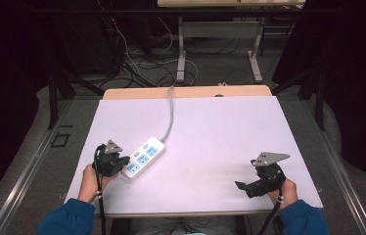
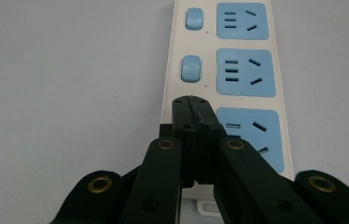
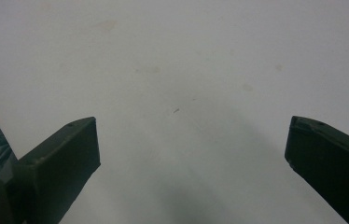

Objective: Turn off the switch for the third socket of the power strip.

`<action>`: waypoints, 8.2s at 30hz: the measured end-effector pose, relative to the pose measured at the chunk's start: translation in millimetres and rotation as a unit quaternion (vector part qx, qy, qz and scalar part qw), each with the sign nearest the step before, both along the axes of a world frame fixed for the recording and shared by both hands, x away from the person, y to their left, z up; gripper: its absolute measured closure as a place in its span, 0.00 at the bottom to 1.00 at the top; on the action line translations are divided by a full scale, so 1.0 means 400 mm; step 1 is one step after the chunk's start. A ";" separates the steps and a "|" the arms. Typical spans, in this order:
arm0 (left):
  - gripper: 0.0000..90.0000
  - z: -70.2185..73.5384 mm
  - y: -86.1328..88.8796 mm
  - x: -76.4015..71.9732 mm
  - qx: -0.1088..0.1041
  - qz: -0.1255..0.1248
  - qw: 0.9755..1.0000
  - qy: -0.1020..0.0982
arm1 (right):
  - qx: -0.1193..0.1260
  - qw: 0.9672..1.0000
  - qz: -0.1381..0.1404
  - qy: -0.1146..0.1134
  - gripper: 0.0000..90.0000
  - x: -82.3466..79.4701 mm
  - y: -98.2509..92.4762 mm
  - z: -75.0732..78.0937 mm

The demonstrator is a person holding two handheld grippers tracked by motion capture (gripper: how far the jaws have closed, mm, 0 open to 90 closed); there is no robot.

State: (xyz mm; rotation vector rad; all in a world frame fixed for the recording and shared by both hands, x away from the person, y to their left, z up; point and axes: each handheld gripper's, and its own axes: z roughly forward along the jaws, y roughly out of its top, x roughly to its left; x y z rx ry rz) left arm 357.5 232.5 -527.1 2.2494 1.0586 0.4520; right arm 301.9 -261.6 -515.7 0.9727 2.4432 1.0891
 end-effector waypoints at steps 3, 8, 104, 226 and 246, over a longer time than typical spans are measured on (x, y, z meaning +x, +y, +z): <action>1.00 0.001 0.001 -0.001 0.001 0.000 1.000 0.006 | 0.002 1.000 -0.001 0.003 0.03 -0.001 0.000 0.000; 1.00 0.001 0.002 0.000 0.003 0.000 1.000 0.004 | 0.001 1.000 0.000 -0.002 0.03 0.000 0.000 -0.001; 1.00 -0.006 0.002 -0.003 -0.005 -0.001 1.000 -0.004 | 0.004 1.000 0.001 -0.001 0.03 0.001 0.000 -0.002; 0.00 0.051 0.019 -0.033 -0.019 0.024 0.997 -0.073 | 0.006 1.000 -0.001 0.002 0.03 -0.001 -0.001 0.000; 0.00 0.059 0.050 -0.085 -0.029 0.026 0.995 -0.088 | 0.007 1.000 -0.001 0.003 0.02 -0.002 -0.002 0.002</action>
